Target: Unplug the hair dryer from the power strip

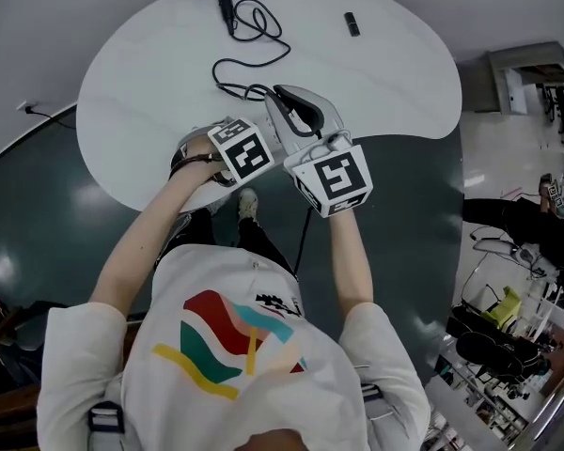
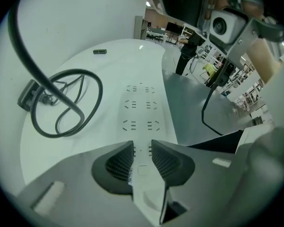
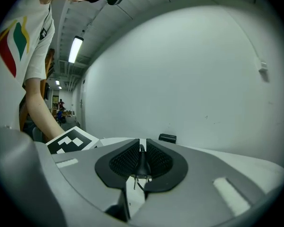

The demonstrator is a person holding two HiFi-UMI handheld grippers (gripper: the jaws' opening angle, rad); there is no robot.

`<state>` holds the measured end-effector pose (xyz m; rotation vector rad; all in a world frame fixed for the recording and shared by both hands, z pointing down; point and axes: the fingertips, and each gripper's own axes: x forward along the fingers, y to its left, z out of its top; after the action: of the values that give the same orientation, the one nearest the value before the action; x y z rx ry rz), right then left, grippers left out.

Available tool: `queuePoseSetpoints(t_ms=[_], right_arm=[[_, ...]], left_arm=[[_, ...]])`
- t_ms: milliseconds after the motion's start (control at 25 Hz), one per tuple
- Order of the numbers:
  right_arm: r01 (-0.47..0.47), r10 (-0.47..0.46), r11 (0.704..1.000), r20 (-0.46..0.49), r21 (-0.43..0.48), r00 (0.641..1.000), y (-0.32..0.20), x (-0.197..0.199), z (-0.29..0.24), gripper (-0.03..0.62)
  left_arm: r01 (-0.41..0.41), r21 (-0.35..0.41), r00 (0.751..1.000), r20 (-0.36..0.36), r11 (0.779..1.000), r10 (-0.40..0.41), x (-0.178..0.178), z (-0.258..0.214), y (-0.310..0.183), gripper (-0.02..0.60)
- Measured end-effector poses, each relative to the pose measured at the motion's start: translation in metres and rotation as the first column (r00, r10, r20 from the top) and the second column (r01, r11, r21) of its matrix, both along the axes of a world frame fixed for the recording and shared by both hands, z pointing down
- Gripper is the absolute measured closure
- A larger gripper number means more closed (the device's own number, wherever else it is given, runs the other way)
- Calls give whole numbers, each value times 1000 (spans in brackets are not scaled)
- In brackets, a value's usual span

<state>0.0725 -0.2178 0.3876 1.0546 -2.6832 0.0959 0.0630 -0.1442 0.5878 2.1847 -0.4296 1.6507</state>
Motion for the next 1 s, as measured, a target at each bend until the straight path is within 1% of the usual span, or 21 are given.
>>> queuePoseSetpoints(t_ms=[280,520,640,840,1000], right_arm=[[6,-6,1000,-47,11,999,2,-5,-4,536],[12,-10,1000,-165,8,986,-10,2,15,536],[-6,4,1000,-207,-9,978,-24,13,34,536],[-73,65,997,-222,-28,973,-50,40,49,537],[-114,98,993,-275,-43,956,-66,64,66,537]], left_arm=[[6,3,1000,-12,1000,-6,0,-3,1,460],[15,4,999,-29,1000,-15,0,-3,1,462],[17,2,999,-33,1000,-17,0,0,-2,463],[22,0,999,-37,1000,-22,-2,-2,-1,466],[31,-7,999,-42,1000,-31,-2,-3,0,476]])
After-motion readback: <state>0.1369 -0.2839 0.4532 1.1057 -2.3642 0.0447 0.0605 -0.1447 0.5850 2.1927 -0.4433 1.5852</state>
